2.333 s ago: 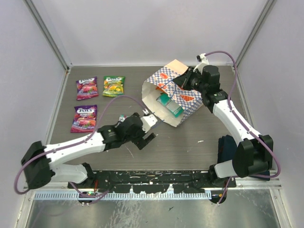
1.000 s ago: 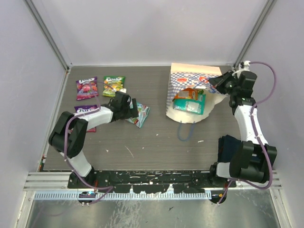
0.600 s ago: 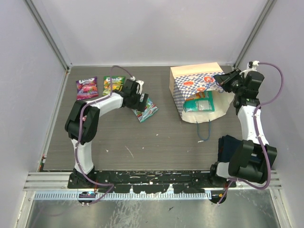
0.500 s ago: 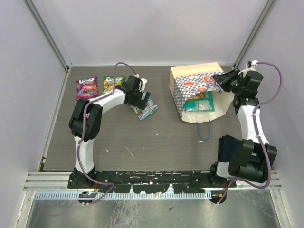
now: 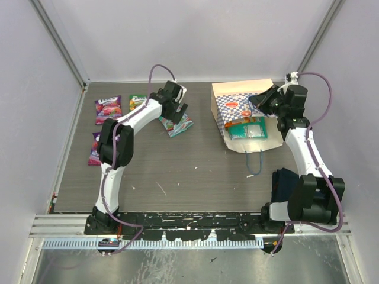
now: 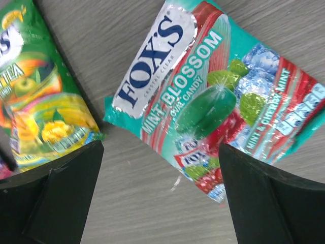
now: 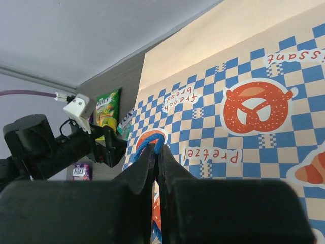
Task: Take the snacks out of the paper bag
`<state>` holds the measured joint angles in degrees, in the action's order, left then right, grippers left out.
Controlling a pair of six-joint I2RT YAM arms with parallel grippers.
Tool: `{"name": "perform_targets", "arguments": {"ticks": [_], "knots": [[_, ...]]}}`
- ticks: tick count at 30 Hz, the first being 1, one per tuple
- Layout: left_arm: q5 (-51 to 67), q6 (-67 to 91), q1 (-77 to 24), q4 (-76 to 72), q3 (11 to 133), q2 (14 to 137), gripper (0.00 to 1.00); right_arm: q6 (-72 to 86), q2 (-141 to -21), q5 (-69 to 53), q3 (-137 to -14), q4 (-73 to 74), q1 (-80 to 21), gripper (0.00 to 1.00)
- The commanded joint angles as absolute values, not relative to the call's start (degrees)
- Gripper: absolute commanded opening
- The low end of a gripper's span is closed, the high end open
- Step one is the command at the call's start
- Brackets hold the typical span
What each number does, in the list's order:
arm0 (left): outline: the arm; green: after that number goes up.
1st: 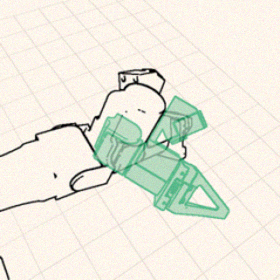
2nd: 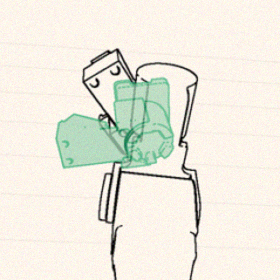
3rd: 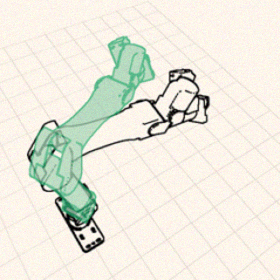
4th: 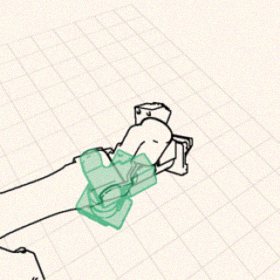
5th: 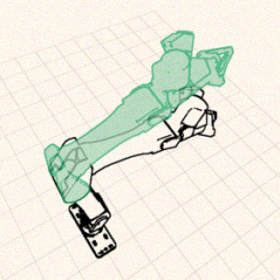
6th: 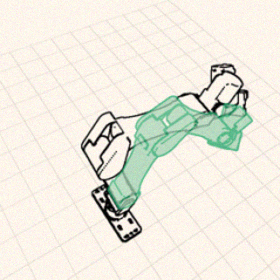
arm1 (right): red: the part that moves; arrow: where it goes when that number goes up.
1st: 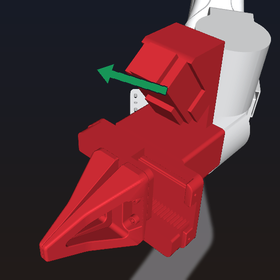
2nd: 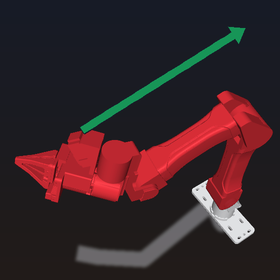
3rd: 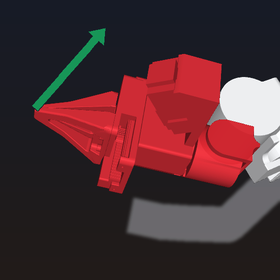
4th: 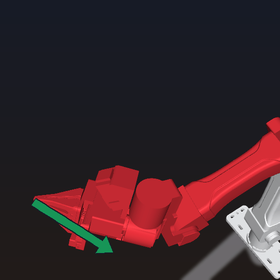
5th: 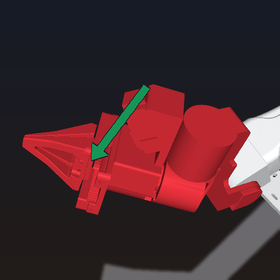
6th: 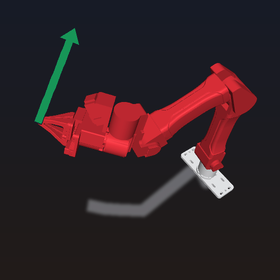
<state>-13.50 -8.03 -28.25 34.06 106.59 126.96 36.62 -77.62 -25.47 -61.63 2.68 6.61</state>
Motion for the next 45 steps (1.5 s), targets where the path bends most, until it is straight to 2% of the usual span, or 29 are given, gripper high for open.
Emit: {"name": "perform_targets", "arguments": {"ticks": [1, 7, 16, 21, 33, 37, 45], "knots": [[-12.7, 9.8, -29.2, 34.3, 102.3, 118.3, 0.98, 34.3, -77.0, -22.5, -64.9, 2.0, 5.0, 0.01], [-6.6, 25.3, -30.2, 22.2, 91.2, 117.2, 0.98, 34.2, -78.1, -22.4, -64.9, 1.2, 2.7, 0.01], [-12.4, 25.7, -30.2, 23.7, 97.5, 124.4, 0.98, 34.6, -78.0, -24.1, -64.0, -0.7, 1.9, 0.01], [-8.9, 20.0, -28.8, 26.6, 103.5, 129.3, 0.98, 33.9, -77.7, -24.0, -64.2, -0.2, 1.9, 0.01], [-0.9, -9.9, -26.3, 39.6, 110.9, 132.0, 0.99, 34.4, -78.3, -24.7, -64.0, -1.0, 1.6, 0.01], [-1.9, -12.8, -24.8, 44.3, 116.9, 135.6, 0.99, 34.3, -78.3, -24.6, -64.3, -0.8, 1.2, 0.01], [-2.6, -16.2, -22.2, 42.8, 118.8, 134.7, 0.98, 31.0, -77.9, -18.6, -66.0, 2.4, -3.9, 0.01]]}}
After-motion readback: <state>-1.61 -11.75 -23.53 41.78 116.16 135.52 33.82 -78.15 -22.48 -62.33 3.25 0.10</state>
